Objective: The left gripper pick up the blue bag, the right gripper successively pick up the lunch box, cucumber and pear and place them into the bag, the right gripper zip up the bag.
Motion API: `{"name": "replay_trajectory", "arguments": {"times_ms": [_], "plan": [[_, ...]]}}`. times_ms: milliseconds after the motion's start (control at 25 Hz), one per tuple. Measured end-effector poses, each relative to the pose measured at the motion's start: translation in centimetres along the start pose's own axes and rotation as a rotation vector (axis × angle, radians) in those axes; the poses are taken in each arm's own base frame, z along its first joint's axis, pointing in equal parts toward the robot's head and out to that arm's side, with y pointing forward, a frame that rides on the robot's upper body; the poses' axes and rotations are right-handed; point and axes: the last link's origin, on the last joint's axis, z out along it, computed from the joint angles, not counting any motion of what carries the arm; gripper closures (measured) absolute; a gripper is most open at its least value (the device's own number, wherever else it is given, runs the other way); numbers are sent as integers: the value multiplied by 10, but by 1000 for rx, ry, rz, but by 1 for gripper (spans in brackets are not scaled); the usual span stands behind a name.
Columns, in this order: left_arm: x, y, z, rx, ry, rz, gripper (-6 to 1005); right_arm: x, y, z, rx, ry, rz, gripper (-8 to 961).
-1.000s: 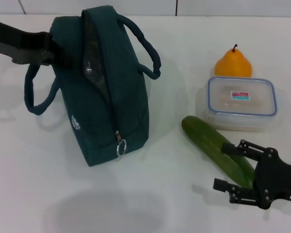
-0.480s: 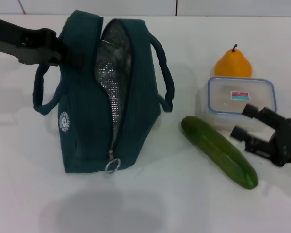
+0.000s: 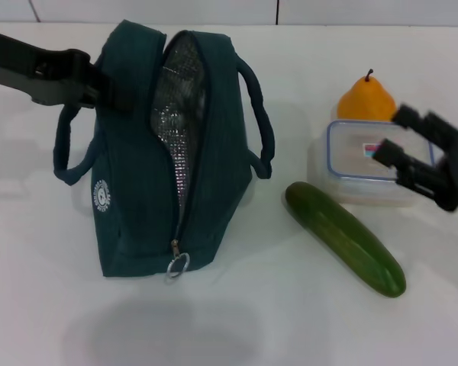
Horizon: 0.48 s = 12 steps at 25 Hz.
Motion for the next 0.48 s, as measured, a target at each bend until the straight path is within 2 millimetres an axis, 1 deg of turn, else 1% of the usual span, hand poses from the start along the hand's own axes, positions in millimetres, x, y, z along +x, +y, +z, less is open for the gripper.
{"name": "replay_trajectory", "arguments": {"times_ms": [40, 80, 120, 160, 200, 240, 280, 360, 400, 480], "plan": [[0, 0, 0, -2, -2, -1, 953, -4, -2, 7, -16, -6, -25, 141], [0, 0, 1, -3, -3, -2, 953, -9, -5, 19, -47, -9, -52, 141], [0, -1, 1, -4, -4, -2, 953, -9, -5, 19, -47, -9, -52, 141], [0, -1, 1, -4, -5, -2, 953, -17, -9, 40, -98, -2, -83, 141], [0, -1, 1, -4, -6, -2, 953, -24, -12, 66, -162, 28, -117, 141], [0, 0, 1, -4, -6, -1, 953, -24, -12, 66, -162, 28, -117, 141], [0, 0, 1, -4, -6, -1, 953, -27, -15, 85, -195, 64, -143, 141], [0, 0, 1, -5, -6, 0, 953, -30, -17, 105, -222, 107, -175, 141], [1, 0, 2, -6, -6, 1, 953, -30, -18, 119, -239, 141, -198, 141], [2, 2, 3, -11, -9, 3, 953, -30, -17, 136, -265, 191, -225, 141]]}}
